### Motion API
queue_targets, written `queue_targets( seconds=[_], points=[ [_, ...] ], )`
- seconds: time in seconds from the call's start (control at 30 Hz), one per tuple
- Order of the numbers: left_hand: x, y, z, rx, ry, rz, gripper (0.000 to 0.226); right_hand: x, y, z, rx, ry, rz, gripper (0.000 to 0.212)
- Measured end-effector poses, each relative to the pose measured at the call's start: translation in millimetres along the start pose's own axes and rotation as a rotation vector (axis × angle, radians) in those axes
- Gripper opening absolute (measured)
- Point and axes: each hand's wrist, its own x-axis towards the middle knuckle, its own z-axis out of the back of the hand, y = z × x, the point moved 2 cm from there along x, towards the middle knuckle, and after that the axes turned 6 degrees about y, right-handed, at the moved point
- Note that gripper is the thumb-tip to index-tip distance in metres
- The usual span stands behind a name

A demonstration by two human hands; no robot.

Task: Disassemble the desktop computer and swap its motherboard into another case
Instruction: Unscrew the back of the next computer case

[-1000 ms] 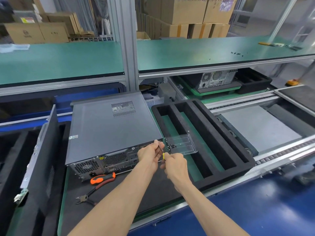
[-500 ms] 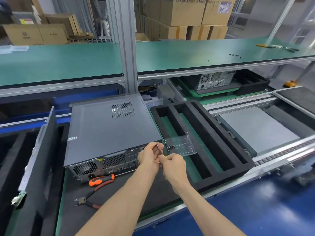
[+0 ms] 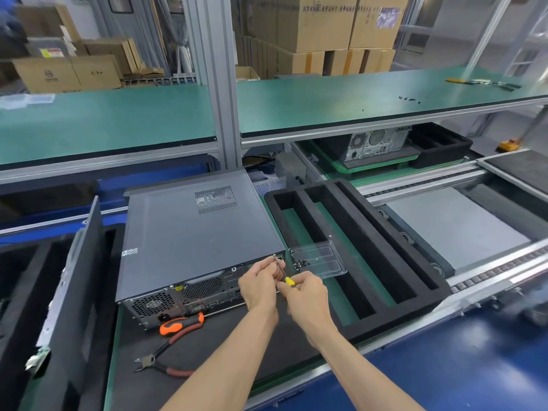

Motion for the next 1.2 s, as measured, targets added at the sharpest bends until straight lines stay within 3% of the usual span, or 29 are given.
queue_targets(
  seconds=[0.17,0.3,0.4,0.47,0.6,0.77,0.9,1.03,1.2],
  points=[
    [-3,0,2,0.012,0.032,-0.038,0.025,1,0,0,0.058,0.017,-0.046,0.026],
    [-3,-2,4,0.032,0.034,-0.035,0.026,1,0,2,-0.006,-0.012,-0.008,0.01],
    [-1,-3,3,-0.007,0.013,0.038,0.018,0,-1,0,-0.006,-0.003,-0.021,0.019],
    [2,-5,-2,-0.041,-0.013,0.103,0.011,0,0,-1,0.025,0.001,-0.044,0.015],
    [2,-9,-11,-0.101,-0.061,0.253,0.015,1,-1,0,0.003,-0.028,-0.052,0.032],
    [-4,-12,-18,-0.248,-0.123,0.287,0.007,2,0,2,-0.029,-0.02,-0.036,0.011],
    [-5,-17,-21,-0.322,-0.129,0.322,0.006,0,0,3,-0.017,0.015,-0.038,0.016],
    [-5,-20,-21,-0.324,-0.092,0.371,0.014,1,0,5,-0.026,-0.008,-0.032,0.036],
    [-6,-22,-19,-0.323,-0.043,0.4,0.016,2,1,5,-0.082,-0.014,-0.001,0.011]
  ],
)
